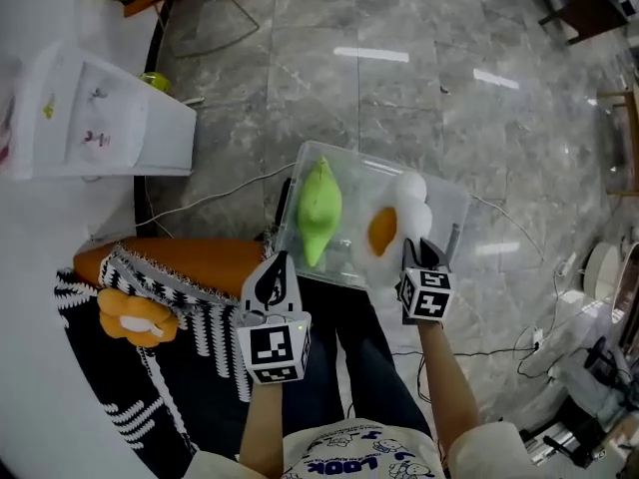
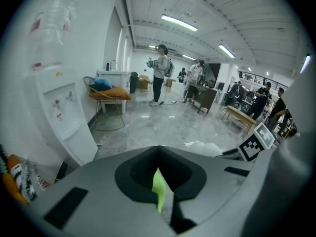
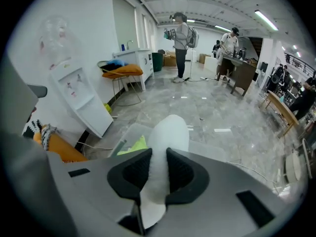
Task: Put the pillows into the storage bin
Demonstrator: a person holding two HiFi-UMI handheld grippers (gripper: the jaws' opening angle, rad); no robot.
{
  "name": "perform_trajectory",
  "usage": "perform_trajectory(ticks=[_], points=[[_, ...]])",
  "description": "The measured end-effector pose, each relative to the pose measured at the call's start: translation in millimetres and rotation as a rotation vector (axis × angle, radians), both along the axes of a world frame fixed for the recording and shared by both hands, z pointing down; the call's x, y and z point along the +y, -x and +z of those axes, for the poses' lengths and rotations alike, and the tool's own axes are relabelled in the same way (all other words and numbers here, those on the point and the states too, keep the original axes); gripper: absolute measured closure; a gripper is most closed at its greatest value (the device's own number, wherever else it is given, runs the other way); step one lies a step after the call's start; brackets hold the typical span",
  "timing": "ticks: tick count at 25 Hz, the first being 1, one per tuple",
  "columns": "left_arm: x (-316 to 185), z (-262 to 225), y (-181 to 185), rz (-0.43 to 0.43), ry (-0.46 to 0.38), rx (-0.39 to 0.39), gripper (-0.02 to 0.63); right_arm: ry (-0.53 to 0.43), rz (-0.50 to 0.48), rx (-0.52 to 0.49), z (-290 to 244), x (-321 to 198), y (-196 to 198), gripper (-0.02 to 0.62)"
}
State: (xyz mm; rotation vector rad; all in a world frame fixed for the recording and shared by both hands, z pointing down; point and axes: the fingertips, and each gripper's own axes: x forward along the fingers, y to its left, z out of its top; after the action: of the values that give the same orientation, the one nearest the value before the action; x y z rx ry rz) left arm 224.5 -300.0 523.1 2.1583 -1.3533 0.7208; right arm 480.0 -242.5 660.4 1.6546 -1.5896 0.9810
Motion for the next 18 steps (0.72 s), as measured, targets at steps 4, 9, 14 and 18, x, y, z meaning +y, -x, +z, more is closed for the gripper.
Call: perform_trajectory(ticks=[4,9,14,18], points=[[-9,40,-11,0.033,0.032,0.012,0.593,0.045,0.014,0.032,54,-3,-9,0.506],[-13,88,-20,0.058,0.076,0.022,0.592,0.125,-0.021,0.056,125,-4,-11,0.506],[-13,134,-26,0.050,0.123,0.034,0.593,0.198,-0.068,0.079,191,-7,-11,0.506],[-5,167,-31,0.034,0.158,0.055,0.594,0.249,-0.082,0.090,237,-7,-12,0.505]])
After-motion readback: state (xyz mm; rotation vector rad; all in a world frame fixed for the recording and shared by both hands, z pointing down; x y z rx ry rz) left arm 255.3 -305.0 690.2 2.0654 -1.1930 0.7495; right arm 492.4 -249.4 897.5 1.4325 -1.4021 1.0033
